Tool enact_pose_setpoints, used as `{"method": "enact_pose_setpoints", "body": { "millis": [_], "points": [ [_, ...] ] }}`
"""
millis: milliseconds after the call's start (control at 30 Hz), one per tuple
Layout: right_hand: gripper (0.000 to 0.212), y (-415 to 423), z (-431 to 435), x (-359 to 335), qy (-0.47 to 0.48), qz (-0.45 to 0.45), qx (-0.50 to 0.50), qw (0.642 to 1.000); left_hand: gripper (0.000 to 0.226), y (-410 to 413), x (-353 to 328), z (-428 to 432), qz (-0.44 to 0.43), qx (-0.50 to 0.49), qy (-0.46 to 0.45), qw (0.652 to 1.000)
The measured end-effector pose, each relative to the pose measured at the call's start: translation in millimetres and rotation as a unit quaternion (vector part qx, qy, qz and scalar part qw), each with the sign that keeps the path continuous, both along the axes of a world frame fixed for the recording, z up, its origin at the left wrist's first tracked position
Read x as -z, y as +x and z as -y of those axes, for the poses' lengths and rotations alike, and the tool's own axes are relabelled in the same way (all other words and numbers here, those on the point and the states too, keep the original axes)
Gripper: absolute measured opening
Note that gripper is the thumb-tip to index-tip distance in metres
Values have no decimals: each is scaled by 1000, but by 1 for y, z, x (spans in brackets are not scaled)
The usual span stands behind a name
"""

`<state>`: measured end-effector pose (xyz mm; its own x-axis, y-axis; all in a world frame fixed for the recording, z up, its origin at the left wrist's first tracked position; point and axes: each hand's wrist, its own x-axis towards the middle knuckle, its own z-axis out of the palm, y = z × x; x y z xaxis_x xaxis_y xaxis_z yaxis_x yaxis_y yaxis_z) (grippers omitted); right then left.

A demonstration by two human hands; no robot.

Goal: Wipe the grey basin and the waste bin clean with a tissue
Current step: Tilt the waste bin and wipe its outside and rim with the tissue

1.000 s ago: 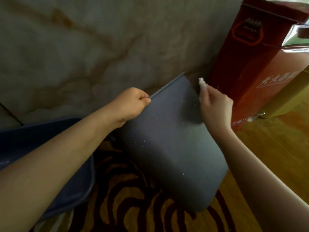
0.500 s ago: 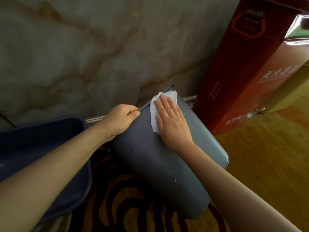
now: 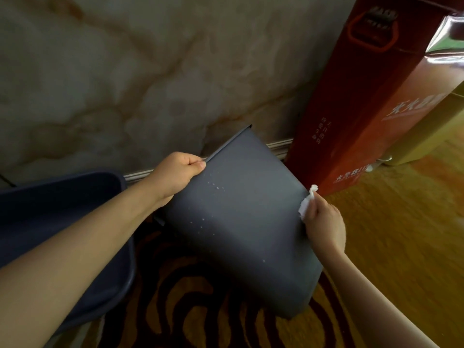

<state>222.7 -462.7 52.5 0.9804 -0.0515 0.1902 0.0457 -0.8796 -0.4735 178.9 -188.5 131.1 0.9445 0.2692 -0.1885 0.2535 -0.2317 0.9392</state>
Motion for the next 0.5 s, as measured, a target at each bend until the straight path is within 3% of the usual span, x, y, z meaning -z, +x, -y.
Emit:
{"method": "enact_pose_setpoints", "body": {
  "millis": [133, 267, 333, 400, 500],
  "points": [
    [28, -6, -15, -26, 161, 32, 25, 986, 21, -4, -5, -3, -16, 20, -50, 998],
    [23, -24, -91, -57, 231, 66, -115, 964, 27, -5, -9, 1, -23, 4, -87, 996],
    [23, -36, -125, -66, 216, 93, -179, 955, 27, -6, -12, 5, -20, -1, -99, 995],
    [27, -45, -145, -67, 141, 125, -214, 959, 24, -6, -13, 8, -12, -8, -111, 994],
    [41, -66, -148, -58, 81, 85, -242, 963, 21, -6, -14, 13, -33, -38, -175, 983]
  ]
}}
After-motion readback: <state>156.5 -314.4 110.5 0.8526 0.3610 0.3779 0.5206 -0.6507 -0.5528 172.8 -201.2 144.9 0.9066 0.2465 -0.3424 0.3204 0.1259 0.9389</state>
